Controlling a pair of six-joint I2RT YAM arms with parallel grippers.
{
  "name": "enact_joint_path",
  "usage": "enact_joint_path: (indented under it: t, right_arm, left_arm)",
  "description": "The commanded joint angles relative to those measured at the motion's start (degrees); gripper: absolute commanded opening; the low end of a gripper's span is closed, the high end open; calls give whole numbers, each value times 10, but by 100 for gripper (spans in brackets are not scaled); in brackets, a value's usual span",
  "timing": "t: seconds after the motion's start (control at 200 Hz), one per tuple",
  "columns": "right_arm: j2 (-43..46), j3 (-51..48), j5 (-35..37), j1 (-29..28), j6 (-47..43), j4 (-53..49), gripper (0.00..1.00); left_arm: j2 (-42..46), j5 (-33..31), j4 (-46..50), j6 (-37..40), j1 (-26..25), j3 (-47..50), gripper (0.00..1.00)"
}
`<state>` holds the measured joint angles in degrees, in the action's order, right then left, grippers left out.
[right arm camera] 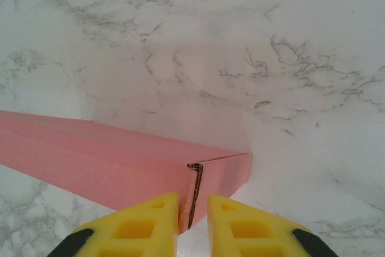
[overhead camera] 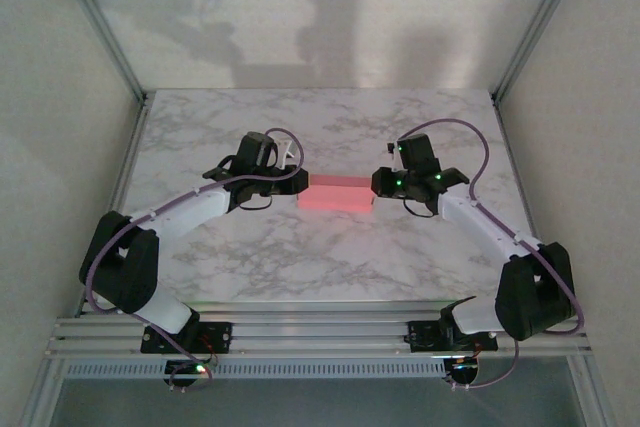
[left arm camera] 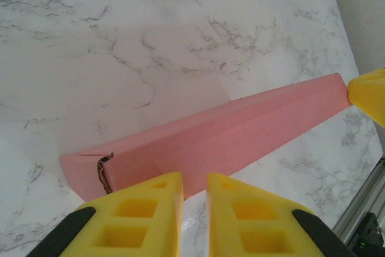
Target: Fold the paper box
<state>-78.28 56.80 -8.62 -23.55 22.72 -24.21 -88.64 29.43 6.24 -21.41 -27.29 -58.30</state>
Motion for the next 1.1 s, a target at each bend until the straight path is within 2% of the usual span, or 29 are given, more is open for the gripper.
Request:
enact_joint_path:
  t: [0.0, 0.335, 0.496, 0.921, 1.096]
  right_arm:
    - [18, 18, -14, 17, 0, -36, 19]
    - [15, 18, -156, 46, 23, 28, 9]
    - [-6, 7, -189, 51, 40, 65, 5]
    - [-39, -52, -172, 61, 34, 68, 1]
    - [-38, -63, -138, 60, 21, 52, 0]
  left_arm:
    - [-3, -4, 44, 6, -5, 11, 20]
    - [-5, -3, 42, 5, -6, 6, 20]
    - [-6, -3, 43, 7, -6, 6, 20]
    - [-6, -5, 46, 7, -6, 6, 20]
    - [-4, -7, 45, 5, -6, 6, 20]
